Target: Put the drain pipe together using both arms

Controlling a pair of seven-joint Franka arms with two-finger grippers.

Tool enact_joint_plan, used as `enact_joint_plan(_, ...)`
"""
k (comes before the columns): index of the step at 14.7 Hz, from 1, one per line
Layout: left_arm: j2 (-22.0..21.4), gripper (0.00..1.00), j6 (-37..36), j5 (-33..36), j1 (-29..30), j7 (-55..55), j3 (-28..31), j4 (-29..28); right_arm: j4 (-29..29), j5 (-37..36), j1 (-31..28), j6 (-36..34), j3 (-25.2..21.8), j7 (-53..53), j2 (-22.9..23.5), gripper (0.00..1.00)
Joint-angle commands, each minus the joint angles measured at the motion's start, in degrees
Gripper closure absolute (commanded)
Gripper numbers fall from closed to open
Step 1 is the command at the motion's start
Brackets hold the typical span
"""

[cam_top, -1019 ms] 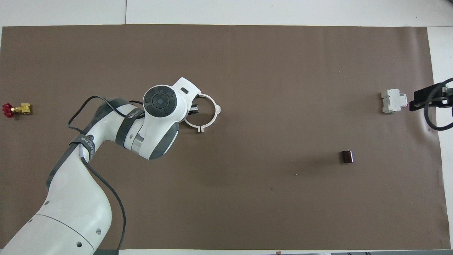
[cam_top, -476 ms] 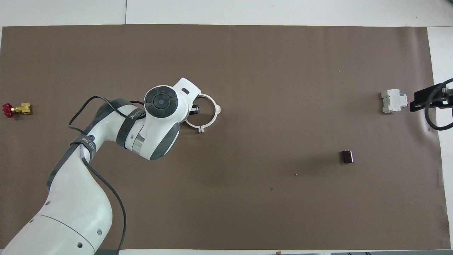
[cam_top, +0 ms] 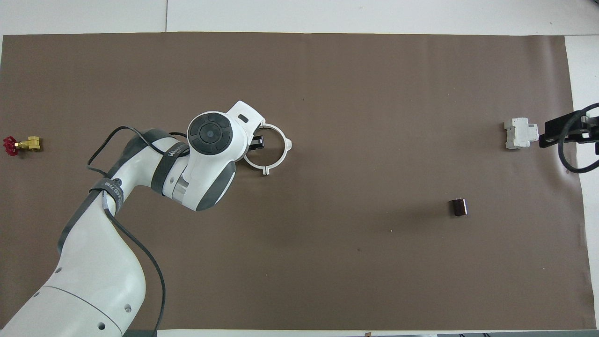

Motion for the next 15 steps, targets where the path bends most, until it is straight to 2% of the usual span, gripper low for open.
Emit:
enact_joint_plan(1,-5.19,0.00,-1.73,1.12,2.25,-0.40,0.05,-2.19,-1.46,0.93,0.01,0.86,-0.22,-1.36,-1.08,0.00)
enact_joint_plan(6,-9.68,0.00,-4.99,1.12,9.02,3.02,0.05,-2.28,-1.29,0.76,0.01,0.86,-0.14,-1.27,-1.08,0.00)
enact_joint_plan(9,-12.75,0.00,-7.80,0.42,14.29,10.04,-0.04,-2.28,-1.11,0.76,0.01,0.95,-0.05,-1.36,-1.07,0.00)
enact_joint_plan(15,-18.99,0.00,-17.37,-6.25,22.81,26.91,0.05,-1.49,-1.11,0.84,0.10,0.86,0.04,-1.45,-1.08,0.00)
